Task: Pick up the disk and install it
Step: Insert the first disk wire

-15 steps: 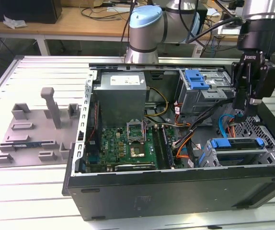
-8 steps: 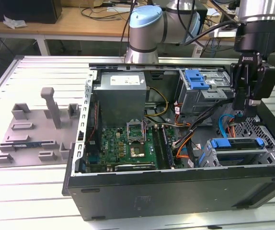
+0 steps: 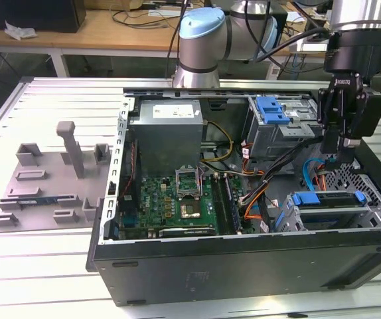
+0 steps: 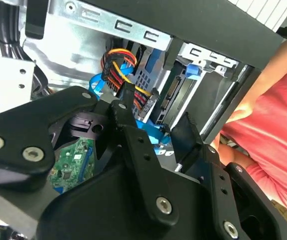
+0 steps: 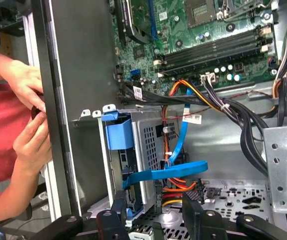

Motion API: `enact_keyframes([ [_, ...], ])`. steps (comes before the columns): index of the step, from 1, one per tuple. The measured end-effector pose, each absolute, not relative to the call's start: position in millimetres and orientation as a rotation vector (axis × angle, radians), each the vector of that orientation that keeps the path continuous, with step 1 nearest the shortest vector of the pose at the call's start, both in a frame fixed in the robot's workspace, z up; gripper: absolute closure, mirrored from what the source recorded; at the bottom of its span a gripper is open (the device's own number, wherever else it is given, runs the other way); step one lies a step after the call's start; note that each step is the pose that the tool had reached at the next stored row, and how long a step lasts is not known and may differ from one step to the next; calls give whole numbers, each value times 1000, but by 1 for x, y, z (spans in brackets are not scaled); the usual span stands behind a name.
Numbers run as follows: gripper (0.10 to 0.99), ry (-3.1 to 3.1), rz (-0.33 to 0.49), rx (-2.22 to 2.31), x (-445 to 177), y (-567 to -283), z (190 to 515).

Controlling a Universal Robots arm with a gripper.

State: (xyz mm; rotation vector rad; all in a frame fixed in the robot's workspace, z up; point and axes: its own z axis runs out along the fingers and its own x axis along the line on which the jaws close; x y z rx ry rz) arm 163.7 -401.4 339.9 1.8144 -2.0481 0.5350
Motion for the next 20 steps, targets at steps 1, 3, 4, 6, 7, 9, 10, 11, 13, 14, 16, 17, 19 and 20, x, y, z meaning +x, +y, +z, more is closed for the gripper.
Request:
enact_keyframes([
  [1, 522, -2037, 528, 1818, 164, -401, 340],
  [3, 522, -2029, 523, 1821, 164, -401, 338],
  [4, 522, -2029, 523, 1821, 164, -401, 337],
  [6, 522, -2029, 523, 1821, 164, -401, 336],
  [7, 522, -2028, 523, 1822, 164, -401, 335],
  [9, 522, -2028, 523, 1823, 165, -401, 335],
  [10, 522, -2027, 524, 1824, 165, -401, 335],
  [11, 537, -2026, 524, 1825, 165, -401, 335],
  [13, 675, -2025, 524, 1827, 165, -401, 335],
  [14, 675, -2024, 525, 1828, 165, -401, 335],
  [16, 675, -2022, 527, 1832, 166, -400, 335],
  [17, 690, -2023, 528, 1832, 165, -400, 335],
  [19, 827, -2024, 529, 1832, 165, -400, 335],
  [20, 827, -2025, 531, 1832, 165, -399, 335],
])
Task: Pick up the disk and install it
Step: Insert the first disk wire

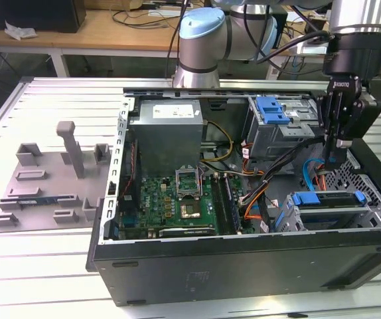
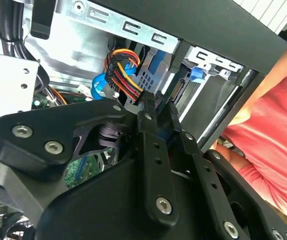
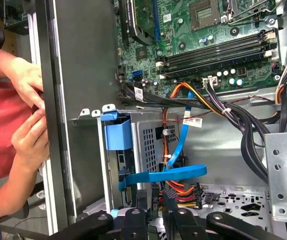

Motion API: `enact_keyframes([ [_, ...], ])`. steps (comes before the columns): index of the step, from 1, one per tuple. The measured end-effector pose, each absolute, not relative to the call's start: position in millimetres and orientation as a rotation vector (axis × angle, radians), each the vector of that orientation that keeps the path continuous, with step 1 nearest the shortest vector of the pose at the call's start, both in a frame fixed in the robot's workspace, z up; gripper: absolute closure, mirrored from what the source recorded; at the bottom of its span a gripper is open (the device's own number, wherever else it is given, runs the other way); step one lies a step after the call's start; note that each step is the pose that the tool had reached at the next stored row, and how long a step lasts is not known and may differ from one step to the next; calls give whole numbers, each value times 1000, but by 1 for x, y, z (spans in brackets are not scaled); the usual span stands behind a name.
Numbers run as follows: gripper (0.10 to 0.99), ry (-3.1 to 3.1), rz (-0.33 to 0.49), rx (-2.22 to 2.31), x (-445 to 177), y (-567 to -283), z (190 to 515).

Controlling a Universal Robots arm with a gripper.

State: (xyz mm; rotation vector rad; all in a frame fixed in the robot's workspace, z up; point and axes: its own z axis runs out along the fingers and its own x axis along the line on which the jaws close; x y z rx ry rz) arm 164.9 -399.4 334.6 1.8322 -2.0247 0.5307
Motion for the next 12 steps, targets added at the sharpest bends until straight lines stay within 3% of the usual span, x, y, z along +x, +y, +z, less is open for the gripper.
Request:
enact_keyframes([
  [12, 827, -2052, 550, 1817, 162, -399, 332],
])
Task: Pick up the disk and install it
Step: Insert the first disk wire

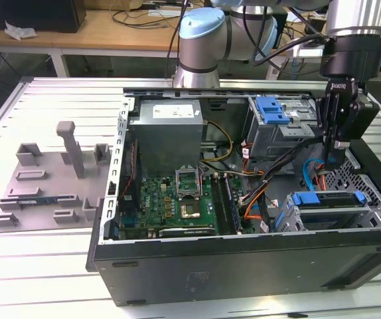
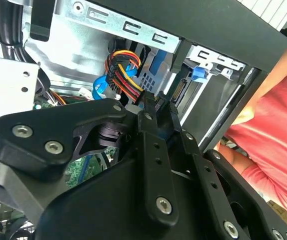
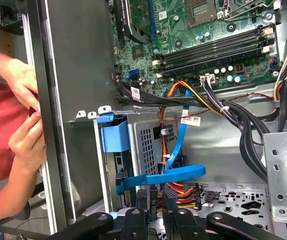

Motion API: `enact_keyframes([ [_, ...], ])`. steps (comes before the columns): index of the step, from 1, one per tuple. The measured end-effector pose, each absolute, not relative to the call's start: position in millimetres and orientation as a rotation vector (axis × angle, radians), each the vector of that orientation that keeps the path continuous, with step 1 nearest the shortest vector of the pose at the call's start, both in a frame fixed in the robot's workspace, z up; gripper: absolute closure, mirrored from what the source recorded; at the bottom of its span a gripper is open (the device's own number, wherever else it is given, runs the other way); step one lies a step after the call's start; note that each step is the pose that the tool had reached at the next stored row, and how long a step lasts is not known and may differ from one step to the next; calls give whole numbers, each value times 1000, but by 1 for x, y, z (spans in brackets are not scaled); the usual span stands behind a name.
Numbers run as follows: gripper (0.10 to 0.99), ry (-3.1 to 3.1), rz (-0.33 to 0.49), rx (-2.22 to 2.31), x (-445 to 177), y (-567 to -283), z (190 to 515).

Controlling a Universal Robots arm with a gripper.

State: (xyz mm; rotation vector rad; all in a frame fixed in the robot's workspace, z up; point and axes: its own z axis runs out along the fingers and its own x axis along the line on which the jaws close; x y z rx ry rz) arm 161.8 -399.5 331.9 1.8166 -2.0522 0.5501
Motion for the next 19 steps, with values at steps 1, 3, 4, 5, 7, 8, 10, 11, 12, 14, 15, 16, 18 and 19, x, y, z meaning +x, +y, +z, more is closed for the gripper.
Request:
enact_keyframes([
  [1, 827, -2052, 550, 1817, 162, -400, 332],
  [3, 827, -2052, 550, 1817, 162, -400, 332],
  [4, 827, -2052, 550, 1817, 162, -400, 332],
  [5, 827, -2052, 550, 1817, 162, -400, 332],
  [7, 827, -2052, 550, 1816, 162, -400, 332],
  [8, 827, -2052, 550, 1817, 162, -400, 331],
  [10, 839, -2052, 550, 1817, 163, -400, 331],
  [11, 910, -2052, 550, 1817, 164, -401, 331],
  [12, 922, -2052, 549, 1816, 165, -401, 331],
  [14, 922, -2051, 549, 1816, 166, -401, 331],
  [15, 922, -2051, 549, 1816, 166, -401, 331],
  [16, 922, -2051, 549, 1816, 166, -401, 331],
  [18, 922, -2051, 549, 1816, 166, -401, 331],
  [19, 922, -2051, 549, 1816, 166, -401, 331],
])
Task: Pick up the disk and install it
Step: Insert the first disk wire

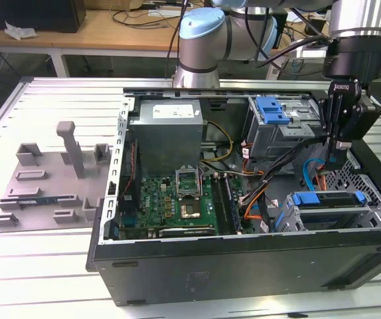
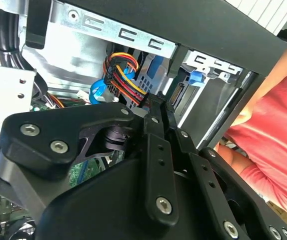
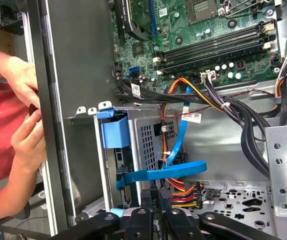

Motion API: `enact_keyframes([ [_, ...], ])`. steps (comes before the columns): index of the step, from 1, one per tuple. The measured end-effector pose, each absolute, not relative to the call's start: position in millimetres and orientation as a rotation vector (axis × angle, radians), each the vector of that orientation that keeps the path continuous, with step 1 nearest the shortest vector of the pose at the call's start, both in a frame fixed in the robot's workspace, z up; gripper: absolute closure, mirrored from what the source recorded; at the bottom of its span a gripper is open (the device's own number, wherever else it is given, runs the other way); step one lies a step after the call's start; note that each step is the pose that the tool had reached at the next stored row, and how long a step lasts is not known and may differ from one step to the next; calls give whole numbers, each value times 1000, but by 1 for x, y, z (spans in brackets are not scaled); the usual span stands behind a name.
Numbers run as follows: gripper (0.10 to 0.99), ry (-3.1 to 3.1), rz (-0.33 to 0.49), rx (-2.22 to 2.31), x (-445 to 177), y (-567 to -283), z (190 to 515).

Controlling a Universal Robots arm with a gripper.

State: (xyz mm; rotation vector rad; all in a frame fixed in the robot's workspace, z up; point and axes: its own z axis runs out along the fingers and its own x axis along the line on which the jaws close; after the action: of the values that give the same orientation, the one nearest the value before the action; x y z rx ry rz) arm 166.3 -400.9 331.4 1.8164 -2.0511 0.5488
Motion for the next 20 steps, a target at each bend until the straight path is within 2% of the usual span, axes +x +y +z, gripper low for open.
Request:
enact_keyframes([
  [6, 922, -2067, 525, 1830, 166, -411, 337],
  [16, 922, -2130, 427, 1887, 166, -434, 344],
  [20, 922, -2155, 386, 1908, 166, -452, 346],
])
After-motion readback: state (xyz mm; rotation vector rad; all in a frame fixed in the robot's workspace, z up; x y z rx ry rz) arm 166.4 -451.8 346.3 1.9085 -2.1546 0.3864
